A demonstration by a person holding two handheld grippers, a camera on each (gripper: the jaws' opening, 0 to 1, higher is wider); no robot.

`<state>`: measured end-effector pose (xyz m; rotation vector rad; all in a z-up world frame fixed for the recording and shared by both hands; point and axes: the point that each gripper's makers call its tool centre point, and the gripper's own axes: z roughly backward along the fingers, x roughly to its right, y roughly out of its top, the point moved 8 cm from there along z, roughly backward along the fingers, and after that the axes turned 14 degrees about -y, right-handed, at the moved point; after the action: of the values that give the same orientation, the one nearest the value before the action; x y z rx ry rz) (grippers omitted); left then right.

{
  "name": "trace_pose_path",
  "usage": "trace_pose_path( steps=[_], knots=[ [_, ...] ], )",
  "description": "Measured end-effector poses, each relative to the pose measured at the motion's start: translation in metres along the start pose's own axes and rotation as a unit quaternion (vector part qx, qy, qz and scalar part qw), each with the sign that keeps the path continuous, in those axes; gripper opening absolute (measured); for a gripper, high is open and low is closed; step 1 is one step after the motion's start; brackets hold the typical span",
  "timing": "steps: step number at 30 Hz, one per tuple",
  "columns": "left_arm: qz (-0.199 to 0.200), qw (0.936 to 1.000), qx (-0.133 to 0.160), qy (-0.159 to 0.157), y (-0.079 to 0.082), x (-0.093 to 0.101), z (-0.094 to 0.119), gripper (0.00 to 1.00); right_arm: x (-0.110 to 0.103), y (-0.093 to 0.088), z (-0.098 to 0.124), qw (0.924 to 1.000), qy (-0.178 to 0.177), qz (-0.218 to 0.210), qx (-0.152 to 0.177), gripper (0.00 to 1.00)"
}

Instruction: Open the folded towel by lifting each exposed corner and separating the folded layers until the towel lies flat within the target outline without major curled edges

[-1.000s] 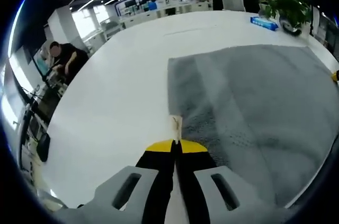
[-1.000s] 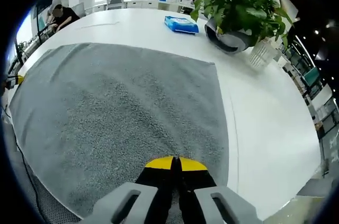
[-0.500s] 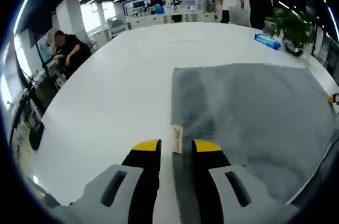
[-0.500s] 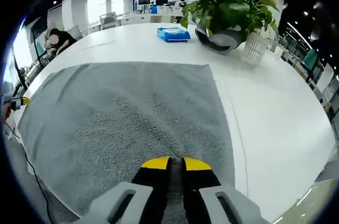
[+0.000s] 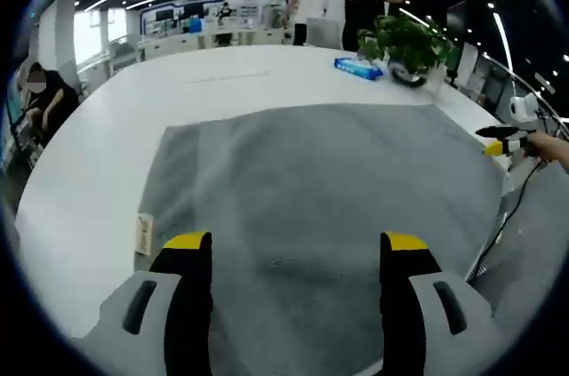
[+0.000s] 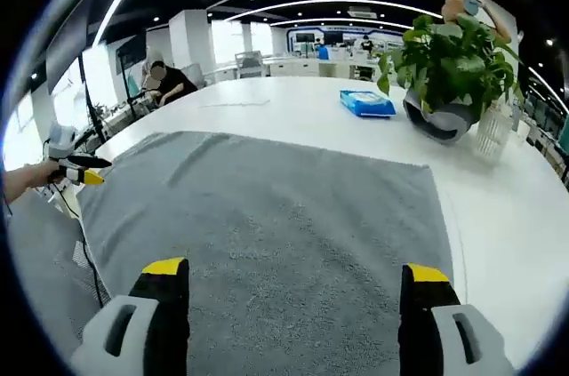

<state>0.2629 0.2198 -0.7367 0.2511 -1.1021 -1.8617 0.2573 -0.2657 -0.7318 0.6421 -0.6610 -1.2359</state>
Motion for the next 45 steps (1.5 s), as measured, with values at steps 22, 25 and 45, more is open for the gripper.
trace_pose_path(
  steps=[22, 25, 45],
  knots=[
    [-0.036, 0.9974, -0.056, 0.026, -0.006, -0.025, -0.013, 0.78, -0.007, 0.001, -0.038, 0.9959, 0.006, 0.062, -0.065, 1.00],
    [-0.038, 0.9974, -0.056, 0.024, -0.003, -0.032, -0.014, 0.78, -0.007, 0.007, -0.044, 0.9955, 0.008, 0.065, -0.068, 1.00],
    [-0.037, 0.9977, -0.050, 0.025, 0.030, -0.071, -0.039, 0.77, -0.003, 0.047, -0.093, 0.9956, 0.015, 0.071, -0.060, 1.00]
  ],
)
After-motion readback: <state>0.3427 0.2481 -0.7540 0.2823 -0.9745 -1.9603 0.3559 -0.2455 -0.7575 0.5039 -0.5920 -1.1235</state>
